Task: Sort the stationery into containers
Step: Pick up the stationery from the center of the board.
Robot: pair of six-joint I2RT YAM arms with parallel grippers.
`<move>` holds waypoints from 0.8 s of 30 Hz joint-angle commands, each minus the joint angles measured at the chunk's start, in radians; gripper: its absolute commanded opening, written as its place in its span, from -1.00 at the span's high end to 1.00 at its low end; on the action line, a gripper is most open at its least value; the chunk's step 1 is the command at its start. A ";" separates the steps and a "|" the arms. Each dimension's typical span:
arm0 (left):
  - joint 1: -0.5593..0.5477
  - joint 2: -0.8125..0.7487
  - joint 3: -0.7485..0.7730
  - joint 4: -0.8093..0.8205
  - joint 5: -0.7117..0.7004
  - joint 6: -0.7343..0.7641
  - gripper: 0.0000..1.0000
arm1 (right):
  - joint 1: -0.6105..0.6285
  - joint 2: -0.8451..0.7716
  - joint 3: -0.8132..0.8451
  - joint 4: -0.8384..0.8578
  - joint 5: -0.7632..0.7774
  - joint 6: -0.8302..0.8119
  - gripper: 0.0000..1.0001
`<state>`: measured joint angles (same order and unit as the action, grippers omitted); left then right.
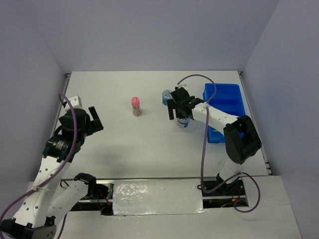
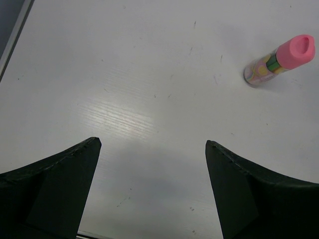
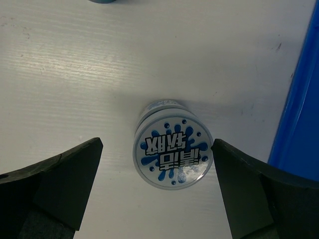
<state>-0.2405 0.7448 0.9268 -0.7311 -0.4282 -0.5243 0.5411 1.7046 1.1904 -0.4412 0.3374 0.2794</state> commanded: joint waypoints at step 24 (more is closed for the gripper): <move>0.003 -0.002 -0.003 0.045 0.022 0.023 -0.99 | -0.050 -0.123 -0.092 0.091 -0.027 0.000 -0.99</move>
<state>-0.2405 0.7483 0.9268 -0.7288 -0.4141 -0.5224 0.4980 1.5784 1.0954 -0.3859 0.3302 0.2829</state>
